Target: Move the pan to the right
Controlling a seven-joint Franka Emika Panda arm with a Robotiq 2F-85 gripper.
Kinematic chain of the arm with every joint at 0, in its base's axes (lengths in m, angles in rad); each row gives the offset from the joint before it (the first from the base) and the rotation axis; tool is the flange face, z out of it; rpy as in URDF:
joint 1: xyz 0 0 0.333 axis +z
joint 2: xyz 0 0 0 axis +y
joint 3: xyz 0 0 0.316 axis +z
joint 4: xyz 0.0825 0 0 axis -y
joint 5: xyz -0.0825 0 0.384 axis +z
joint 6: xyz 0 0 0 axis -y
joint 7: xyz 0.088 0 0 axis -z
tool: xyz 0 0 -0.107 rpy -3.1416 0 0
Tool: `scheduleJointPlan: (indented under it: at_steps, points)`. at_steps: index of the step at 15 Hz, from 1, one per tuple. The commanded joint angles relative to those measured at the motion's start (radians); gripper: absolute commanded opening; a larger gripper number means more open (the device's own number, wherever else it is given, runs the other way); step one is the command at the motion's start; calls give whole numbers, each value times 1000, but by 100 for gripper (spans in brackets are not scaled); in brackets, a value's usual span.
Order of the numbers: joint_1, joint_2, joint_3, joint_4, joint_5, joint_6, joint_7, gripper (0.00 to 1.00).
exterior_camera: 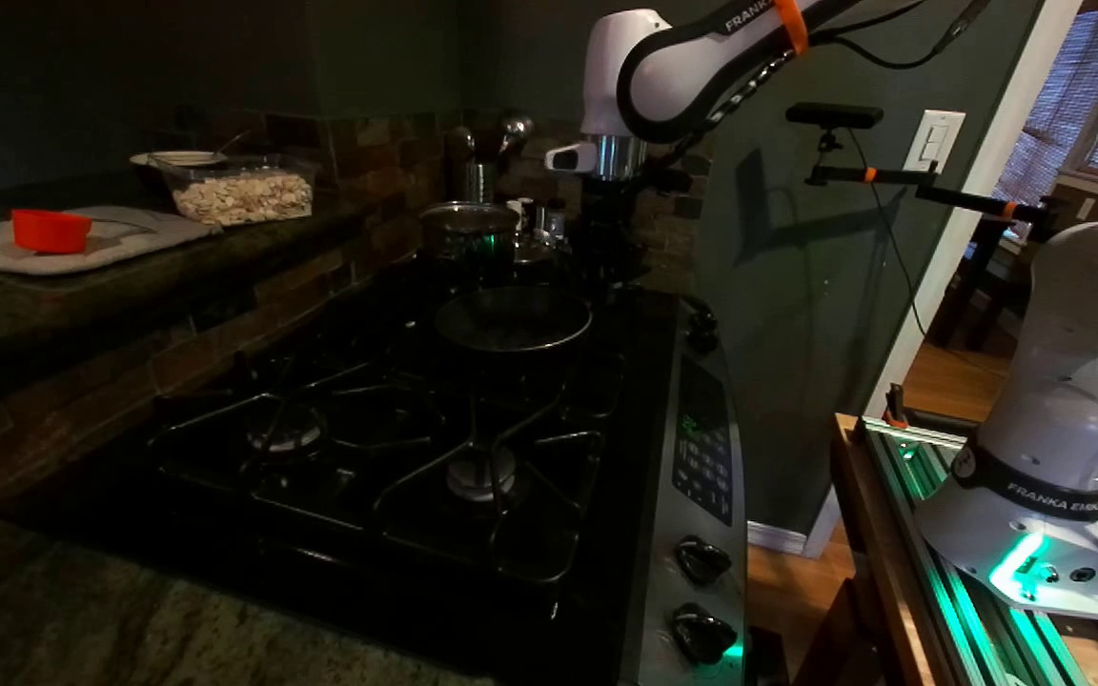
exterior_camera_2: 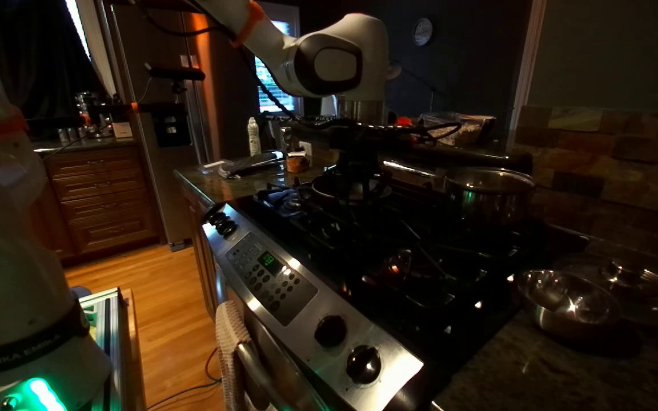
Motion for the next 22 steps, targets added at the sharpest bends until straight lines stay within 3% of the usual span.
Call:
scheduleJointPlan:
  at_steps: [1,15,22]
  points:
    - [2,0,-2,1,0,-3,2,8]
    - [-86,4,-108,22,-245,1,-18,8]
    - [-123,16,-146,53,-291,-7,1,8]
